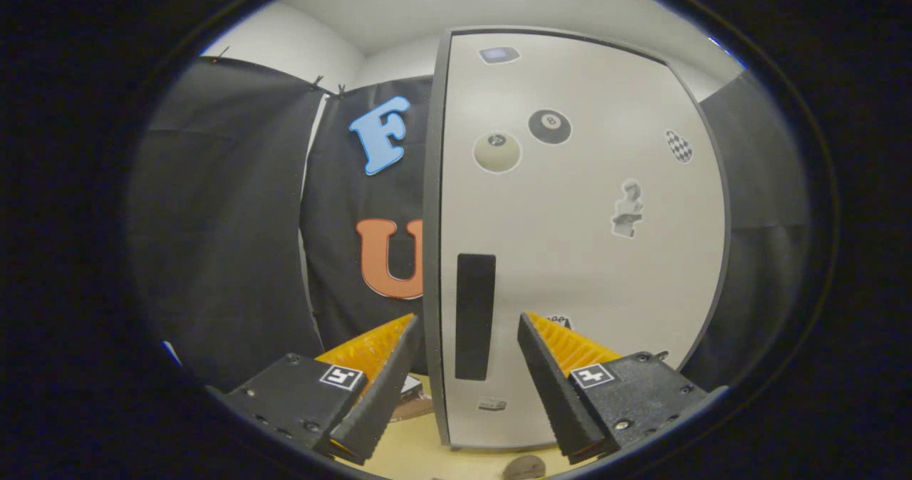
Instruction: Open the shoe cabinet door, grab the shoes and put them into the shoe cabinet, then close the shoe cabinet door.
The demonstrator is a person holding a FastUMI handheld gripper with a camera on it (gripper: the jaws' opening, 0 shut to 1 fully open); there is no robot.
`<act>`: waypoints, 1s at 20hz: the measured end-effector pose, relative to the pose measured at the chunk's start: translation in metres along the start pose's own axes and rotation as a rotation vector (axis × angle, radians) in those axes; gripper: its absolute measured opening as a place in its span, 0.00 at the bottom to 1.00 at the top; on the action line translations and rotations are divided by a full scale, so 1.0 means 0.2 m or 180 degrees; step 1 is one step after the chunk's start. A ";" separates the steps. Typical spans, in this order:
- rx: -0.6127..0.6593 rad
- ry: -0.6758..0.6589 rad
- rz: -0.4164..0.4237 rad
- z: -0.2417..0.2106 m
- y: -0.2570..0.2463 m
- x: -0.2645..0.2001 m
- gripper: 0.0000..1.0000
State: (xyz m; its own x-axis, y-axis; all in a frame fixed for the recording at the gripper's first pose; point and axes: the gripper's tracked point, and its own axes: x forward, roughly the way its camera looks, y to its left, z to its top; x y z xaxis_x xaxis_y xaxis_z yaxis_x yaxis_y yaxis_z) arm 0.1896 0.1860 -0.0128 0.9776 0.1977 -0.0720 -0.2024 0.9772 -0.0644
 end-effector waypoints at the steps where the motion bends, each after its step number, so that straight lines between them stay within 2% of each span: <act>1: -0.0053 0.0015 -0.0029 -0.02 -0.01 0.04 0.87; 2: -0.0101 0.0046 -0.0047 -0.04 -0.01 0.07 0.85; 4: -0.0108 0.0126 -0.0048 -0.08 0.00 0.14 0.72; 6: 0.0046 0.0131 -0.0053 -0.10 0.00 0.16 0.46; 7: 0.0089 0.0111 -0.0035 -0.10 -0.01 0.19 0.41; 9: 0.0142 0.0110 -0.0050 -0.10 -0.02 0.18 0.38; 13: 0.0053 0.0104 0.0170 -0.11 -0.02 0.13 0.33; 20: 0.0030 0.0208 0.0412 -0.11 -0.05 -0.16 0.32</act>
State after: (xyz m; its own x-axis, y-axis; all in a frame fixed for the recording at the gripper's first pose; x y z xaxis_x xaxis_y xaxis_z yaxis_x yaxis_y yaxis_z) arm 0.1591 0.1685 -0.0308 0.9374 0.3172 -0.1436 -0.3258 0.9445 -0.0410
